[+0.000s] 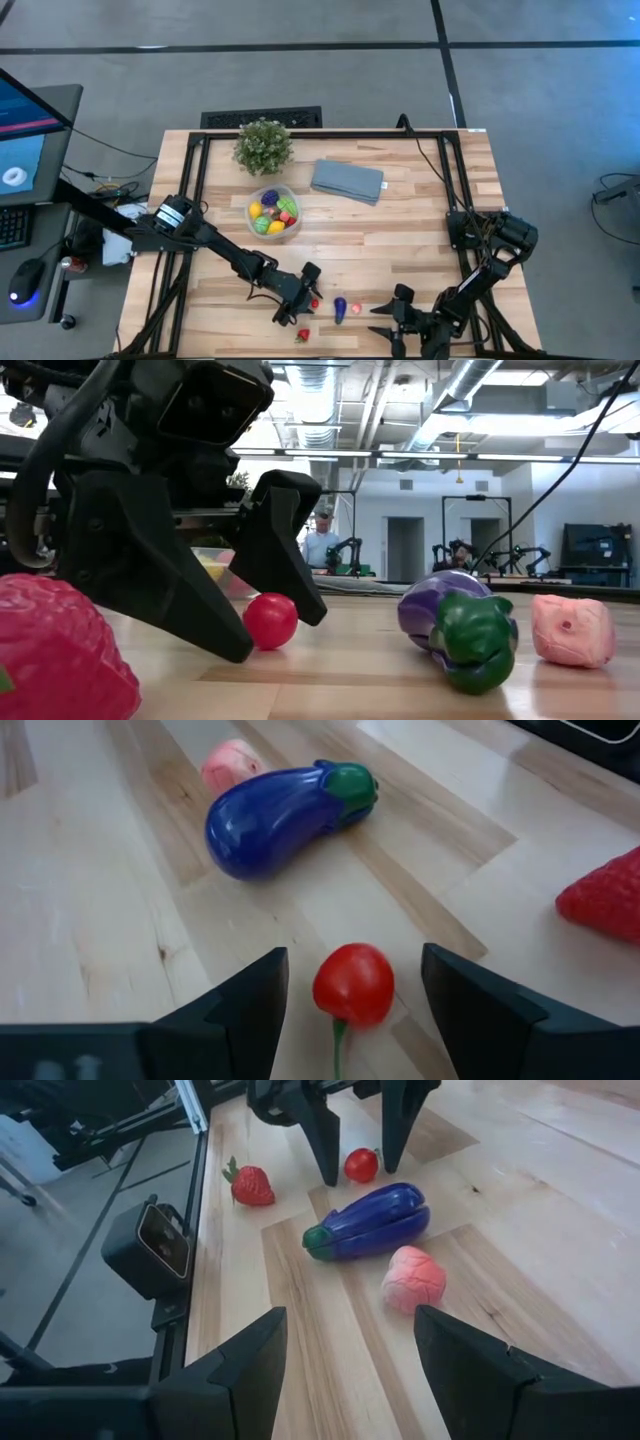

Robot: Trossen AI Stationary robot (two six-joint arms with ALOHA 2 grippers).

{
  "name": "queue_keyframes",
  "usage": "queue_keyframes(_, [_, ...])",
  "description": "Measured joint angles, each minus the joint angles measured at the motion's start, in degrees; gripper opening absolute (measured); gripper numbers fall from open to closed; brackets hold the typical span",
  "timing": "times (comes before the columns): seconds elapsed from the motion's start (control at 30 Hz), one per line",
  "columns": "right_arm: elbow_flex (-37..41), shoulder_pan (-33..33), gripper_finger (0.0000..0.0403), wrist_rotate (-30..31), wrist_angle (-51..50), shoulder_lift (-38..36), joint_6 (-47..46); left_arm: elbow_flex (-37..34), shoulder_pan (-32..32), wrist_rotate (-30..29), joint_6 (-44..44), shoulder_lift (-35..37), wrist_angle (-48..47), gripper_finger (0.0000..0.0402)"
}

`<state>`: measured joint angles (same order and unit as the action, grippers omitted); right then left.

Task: Pick and placing Produce into tupperware
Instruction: Put the red cherry into the transparent bin

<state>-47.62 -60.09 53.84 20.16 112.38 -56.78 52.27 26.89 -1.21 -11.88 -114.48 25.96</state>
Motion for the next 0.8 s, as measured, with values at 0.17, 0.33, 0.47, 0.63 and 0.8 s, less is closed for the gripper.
queue_keyframes(0.17, [0.0,0.0,0.0244,0.0,-0.2,0.0,0.2,0.0,0.0,0.0,0.0,0.0,0.0,0.0201])
queue_keyframes(0.33, [0.0,-0.1,0.0244,0.0,-0.2,0.0,0.2,0.0,0.0,0.0,0.0,0.0,-0.1,0.0170])
queue_keyframes(0.47, [0.0,0.0,0.0244,0.0,-0.1,0.0,0.2,0.0,0.0,0.0,-0.2,0.0,-0.4,0.0145])
queue_keyframes(0.63, [0.0,0.0,0.0244,0.0,-0.1,0.0,0.2,0.0,0.0,-0.3,-0.4,0.0,-0.6,0.0118])
queue_keyframes(0.8, [0.0,0.0,0.0244,0.0,-0.1,0.0,0.2,0.0,0.0,-0.6,-1.0,0.0,-0.6,0.0104])
